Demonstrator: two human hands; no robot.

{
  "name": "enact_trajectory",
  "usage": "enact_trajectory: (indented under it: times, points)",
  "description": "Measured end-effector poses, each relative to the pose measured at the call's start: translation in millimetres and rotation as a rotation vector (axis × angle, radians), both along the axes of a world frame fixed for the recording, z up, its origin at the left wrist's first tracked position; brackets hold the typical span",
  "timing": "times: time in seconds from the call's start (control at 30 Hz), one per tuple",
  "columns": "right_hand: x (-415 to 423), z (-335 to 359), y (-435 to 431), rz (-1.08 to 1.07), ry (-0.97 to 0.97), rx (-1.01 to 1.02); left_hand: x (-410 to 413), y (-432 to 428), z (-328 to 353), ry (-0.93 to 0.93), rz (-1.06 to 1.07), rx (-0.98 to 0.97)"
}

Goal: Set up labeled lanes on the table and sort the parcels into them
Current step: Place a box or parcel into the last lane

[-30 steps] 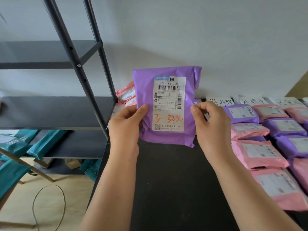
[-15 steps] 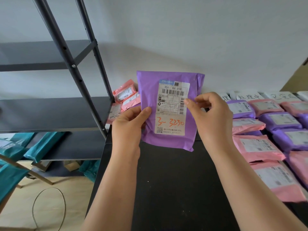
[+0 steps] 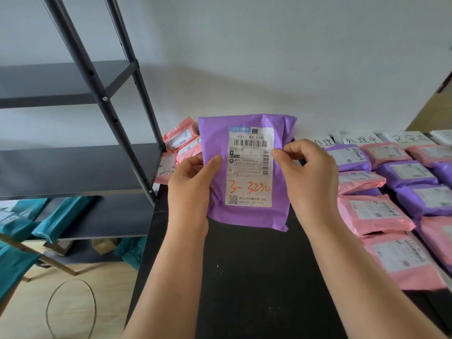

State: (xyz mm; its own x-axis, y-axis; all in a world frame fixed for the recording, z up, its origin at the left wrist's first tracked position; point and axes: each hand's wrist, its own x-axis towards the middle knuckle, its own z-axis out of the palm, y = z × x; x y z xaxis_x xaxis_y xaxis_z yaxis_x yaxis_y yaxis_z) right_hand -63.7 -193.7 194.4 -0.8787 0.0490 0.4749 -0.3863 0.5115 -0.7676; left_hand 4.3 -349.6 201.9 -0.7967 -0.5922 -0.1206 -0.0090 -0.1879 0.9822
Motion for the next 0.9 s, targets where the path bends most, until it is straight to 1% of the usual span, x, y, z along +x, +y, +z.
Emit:
enact_trajectory:
  times: [0.13,0.3,0.4,0.6,0.67,0.73,0.9]
  points:
    - [1,3,5,0.020,-0.010,-0.041,1,1,2,0.012,0.003,0.003]
    - [3,9,10,0.088,-0.181,-0.206,1,1,1,0.034,0.030,0.060]
    - [5,9,9,0.100,-0.229,-0.225,0,1,1,0.031,0.043,0.083]
    - [4,10,10,0.092,-0.241,-0.252,-2,2,2,0.043,0.048,0.083]
    - [4,9,10,0.094,-0.203,-0.235,-3,1,1,0.045,0.058,0.083]
    - [3,8,10,0.088,-0.163,-0.172,-4,1,-1,0.035,0.086,0.078]
    - [5,0,14,0.097,-0.156,-0.083,-10,-2,-3,0.068,0.139,0.113]
